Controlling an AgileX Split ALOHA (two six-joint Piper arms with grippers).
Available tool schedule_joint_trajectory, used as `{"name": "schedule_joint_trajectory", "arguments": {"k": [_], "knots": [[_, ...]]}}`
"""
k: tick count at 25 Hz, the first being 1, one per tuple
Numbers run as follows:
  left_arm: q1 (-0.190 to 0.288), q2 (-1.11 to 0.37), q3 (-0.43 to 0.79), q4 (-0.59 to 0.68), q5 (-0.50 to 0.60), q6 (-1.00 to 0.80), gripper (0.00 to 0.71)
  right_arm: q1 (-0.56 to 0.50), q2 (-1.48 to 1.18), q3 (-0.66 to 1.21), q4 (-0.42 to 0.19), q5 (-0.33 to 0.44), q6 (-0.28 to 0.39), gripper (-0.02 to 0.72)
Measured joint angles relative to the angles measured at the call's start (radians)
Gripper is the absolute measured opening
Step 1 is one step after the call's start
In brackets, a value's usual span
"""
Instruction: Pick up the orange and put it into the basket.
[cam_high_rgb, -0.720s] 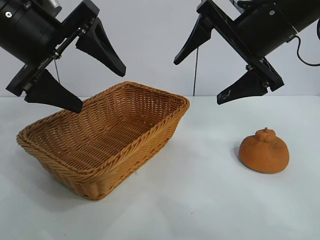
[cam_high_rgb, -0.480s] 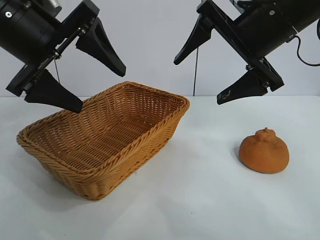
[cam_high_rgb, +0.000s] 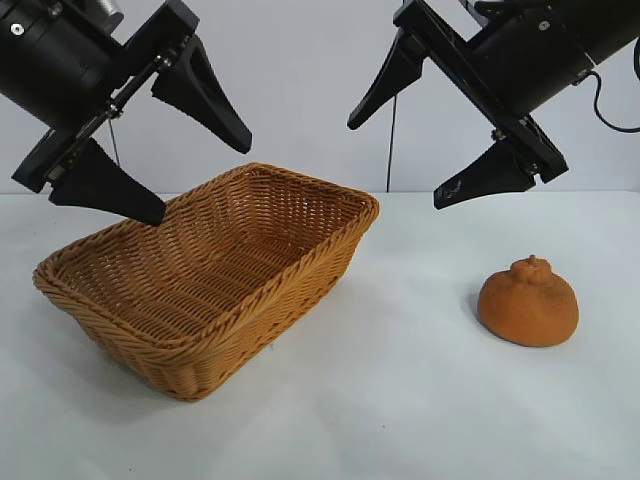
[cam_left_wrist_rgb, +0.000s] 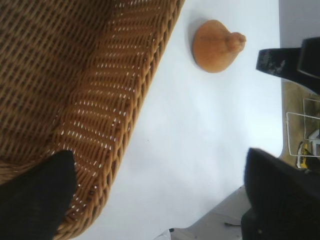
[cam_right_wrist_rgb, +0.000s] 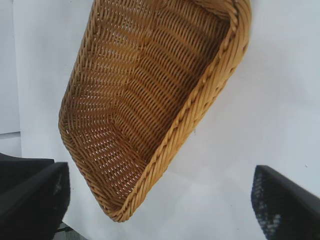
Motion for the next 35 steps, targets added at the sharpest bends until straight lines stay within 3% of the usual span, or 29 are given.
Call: {"name": "schedule_joint_trajectory", "arguments": {"k": [9,16,24,29,35], "knots": [[0.001,0.000,0.000,0.000,-0.015,-0.015,0.648,0.000,0.000,0.000,-0.002,0.000,0.000,0.674],[0.054,-0.050,0.000,0.030,0.051,-0.110,0.648,0.000,0.000,0.000,-0.004,-0.001,0.000,0.674],[0.059,-0.206,0.000,0.357,0.196,-0.499,0.648,0.000,0.000,0.000,-0.004,-0.003,0.000,0.674],[0.056,-0.257,0.000,0.516,0.212,-0.790,0.648,0.000,0.000,0.000,-0.004,0.000,0.000,0.674],[-0.029,-0.257,0.000,0.691,0.129,-1.103,0.648,0.000,0.000,0.000,-0.004,0.001,0.000,0.674]]}}
